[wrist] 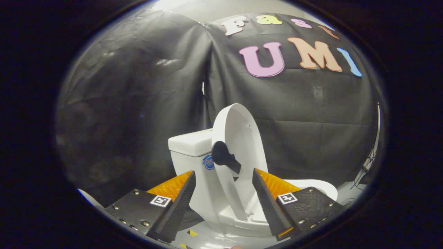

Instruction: Open the toilet lid.

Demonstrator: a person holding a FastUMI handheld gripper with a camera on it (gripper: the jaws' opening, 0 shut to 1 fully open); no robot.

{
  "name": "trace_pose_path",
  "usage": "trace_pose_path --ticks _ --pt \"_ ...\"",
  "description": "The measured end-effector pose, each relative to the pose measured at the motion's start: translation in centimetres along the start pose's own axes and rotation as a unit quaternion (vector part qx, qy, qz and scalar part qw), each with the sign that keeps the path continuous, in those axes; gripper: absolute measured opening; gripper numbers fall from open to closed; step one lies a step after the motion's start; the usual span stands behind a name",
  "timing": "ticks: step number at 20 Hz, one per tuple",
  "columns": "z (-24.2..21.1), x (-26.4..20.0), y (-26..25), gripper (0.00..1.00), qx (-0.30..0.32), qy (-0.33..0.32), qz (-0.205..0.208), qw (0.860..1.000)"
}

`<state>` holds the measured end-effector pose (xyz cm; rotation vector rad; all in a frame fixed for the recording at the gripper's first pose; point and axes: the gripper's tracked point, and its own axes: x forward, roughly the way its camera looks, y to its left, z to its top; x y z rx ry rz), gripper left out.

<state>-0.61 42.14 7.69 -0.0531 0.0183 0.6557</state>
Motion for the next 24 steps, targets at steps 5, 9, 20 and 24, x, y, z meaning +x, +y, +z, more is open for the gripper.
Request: trace_pose_path --ticks 5,9,20,24 --pt "1.6 -2.0 -4.4 0.96 0.028 -0.013 -0.026 0.999" --pt "2.6 -4.2 -9.1 0.96 0.043 -0.023 -0.061 0.997" --pt "3.2 -10.4 -20.1 0.96 0.061 -0.027 -0.143 0.987" --pt "3.1 -12.5 -22.6 0.96 0.040 -0.024 -0.162 0.986"
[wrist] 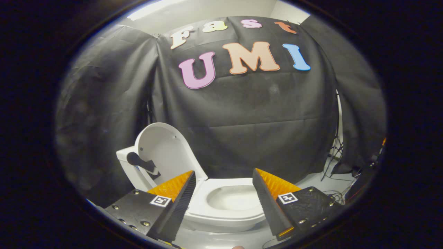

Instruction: Open the toilet lid.

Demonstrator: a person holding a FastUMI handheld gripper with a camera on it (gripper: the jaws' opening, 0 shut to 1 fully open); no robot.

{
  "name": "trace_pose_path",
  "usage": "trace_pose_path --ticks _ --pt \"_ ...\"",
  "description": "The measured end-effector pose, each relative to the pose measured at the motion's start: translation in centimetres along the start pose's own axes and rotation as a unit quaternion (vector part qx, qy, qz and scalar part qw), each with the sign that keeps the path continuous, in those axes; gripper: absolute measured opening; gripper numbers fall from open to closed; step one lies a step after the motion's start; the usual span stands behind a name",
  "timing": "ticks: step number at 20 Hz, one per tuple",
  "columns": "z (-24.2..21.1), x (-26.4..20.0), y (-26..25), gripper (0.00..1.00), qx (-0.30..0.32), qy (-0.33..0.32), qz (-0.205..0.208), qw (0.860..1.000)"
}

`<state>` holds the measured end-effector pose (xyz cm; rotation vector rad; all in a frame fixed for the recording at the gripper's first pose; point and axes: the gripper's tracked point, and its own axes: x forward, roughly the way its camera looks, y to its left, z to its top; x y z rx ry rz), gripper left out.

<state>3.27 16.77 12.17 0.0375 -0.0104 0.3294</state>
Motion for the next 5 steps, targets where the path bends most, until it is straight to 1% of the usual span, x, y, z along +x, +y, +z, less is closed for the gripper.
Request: trace_pose_path --ticks 3,5 --pt "0.6 -1.0 -2.1 0.96 0.001 -0.008 -0.014 1.000" --pt "0.5 -1.2 -2.9 0.96 0.018 -0.007 -0.016 1.000"
